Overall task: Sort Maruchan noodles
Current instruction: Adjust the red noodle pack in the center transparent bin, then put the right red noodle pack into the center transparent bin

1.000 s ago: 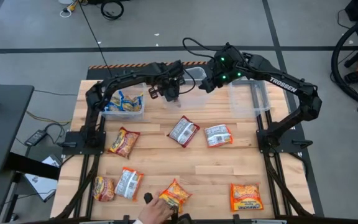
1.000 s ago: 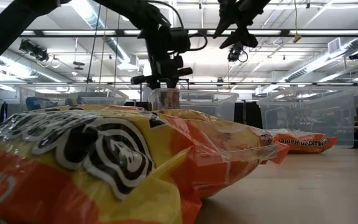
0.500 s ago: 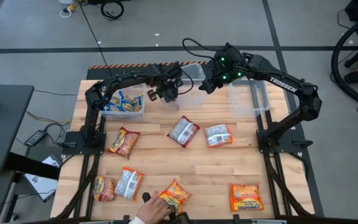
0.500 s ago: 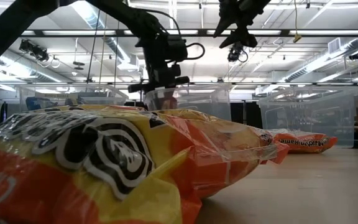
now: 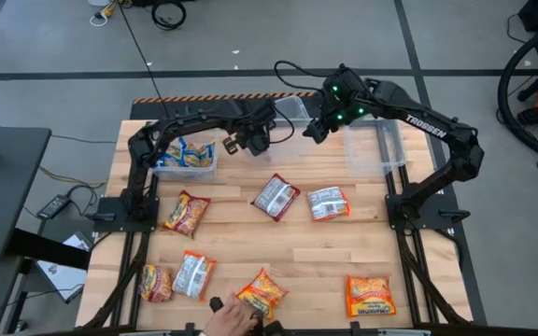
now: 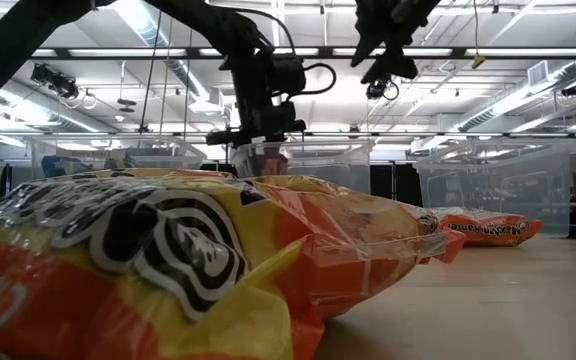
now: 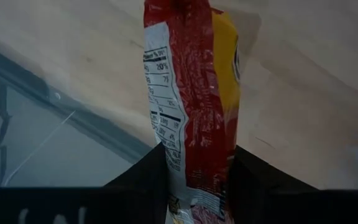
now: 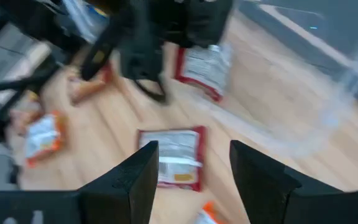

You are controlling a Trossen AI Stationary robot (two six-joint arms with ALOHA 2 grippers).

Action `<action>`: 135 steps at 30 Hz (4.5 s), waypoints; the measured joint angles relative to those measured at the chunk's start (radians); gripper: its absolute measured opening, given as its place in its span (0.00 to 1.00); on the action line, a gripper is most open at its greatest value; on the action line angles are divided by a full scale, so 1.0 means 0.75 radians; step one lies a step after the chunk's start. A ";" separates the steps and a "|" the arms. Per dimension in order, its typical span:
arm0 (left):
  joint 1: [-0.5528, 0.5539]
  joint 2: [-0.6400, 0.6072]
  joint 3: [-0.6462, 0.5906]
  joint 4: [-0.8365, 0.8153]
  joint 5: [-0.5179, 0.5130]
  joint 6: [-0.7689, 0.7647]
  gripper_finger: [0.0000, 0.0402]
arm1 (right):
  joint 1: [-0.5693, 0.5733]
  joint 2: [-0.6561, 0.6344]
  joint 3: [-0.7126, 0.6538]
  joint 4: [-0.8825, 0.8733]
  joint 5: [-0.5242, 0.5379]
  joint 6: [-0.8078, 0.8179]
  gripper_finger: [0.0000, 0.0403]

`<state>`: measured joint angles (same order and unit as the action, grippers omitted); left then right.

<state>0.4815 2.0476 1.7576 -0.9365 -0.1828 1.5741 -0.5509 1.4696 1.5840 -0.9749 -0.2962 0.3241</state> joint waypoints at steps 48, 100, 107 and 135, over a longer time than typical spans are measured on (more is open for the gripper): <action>-0.023 -0.051 -0.062 -0.003 0.041 0.093 0.33 | -0.081 0.000 0.000 -0.068 0.108 -0.267 0.69; -0.137 -0.090 -0.030 -0.321 -0.107 -0.379 0.33 | -0.079 0.000 -0.001 -0.071 0.044 -0.278 0.69; -0.157 -0.090 0.010 -0.368 -0.120 -0.386 0.31 | -0.079 0.000 0.000 -0.088 0.043 -0.261 0.69; -0.582 -0.160 0.341 -0.694 0.331 -1.744 0.30 | 0.122 -0.056 -0.001 -0.134 0.182 -0.399 0.69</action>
<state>0.0453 1.9278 2.0135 -1.4566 0.0658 0.2664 -0.4591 1.4274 1.5833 -1.0755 -0.1597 0.0248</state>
